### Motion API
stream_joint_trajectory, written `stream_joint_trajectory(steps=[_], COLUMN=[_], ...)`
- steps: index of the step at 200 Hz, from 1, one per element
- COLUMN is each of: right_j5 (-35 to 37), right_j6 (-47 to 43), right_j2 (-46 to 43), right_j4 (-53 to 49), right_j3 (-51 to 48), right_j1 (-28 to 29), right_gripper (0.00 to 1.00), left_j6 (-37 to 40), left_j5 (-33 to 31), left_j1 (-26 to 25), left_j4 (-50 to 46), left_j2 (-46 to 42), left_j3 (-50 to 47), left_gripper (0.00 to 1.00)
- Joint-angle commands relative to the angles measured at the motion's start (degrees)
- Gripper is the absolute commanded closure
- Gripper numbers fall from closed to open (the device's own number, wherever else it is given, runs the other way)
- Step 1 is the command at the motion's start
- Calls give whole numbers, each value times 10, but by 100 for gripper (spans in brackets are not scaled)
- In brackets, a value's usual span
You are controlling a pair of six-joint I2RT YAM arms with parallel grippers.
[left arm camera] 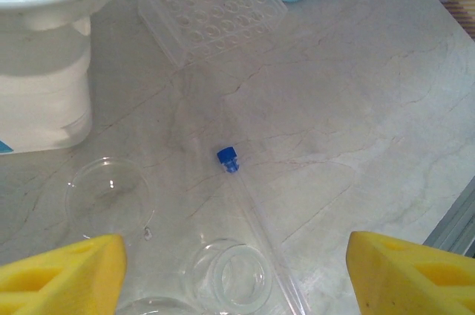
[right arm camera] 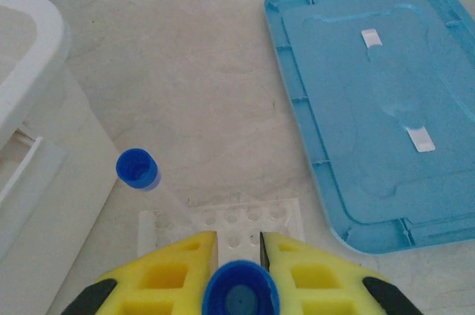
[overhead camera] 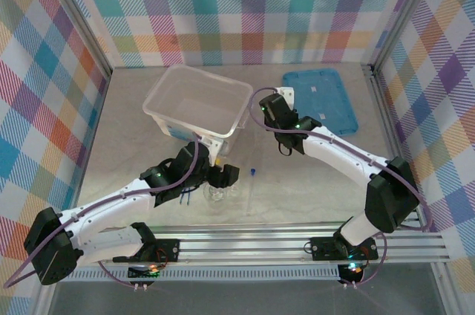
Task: Organize the chemistry lab equipment
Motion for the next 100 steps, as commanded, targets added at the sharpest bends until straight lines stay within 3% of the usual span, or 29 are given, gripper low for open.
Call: stream_joint_trajectory(steps=[1,100], right_j5=[14,24], right_j6=[-2,-2], right_j2=[16,49], right_j4=[31,56], right_j3=[-1,2], right_j1=[4,-1], right_gripper=[82,82], left_j6=[-10,-17], left_j5=[-3,-8], left_j1=[9,15], left_j4=[-11,-11], left_j2=[-12,-36], left_j3=[0,-15], left_gripper=[22,22])
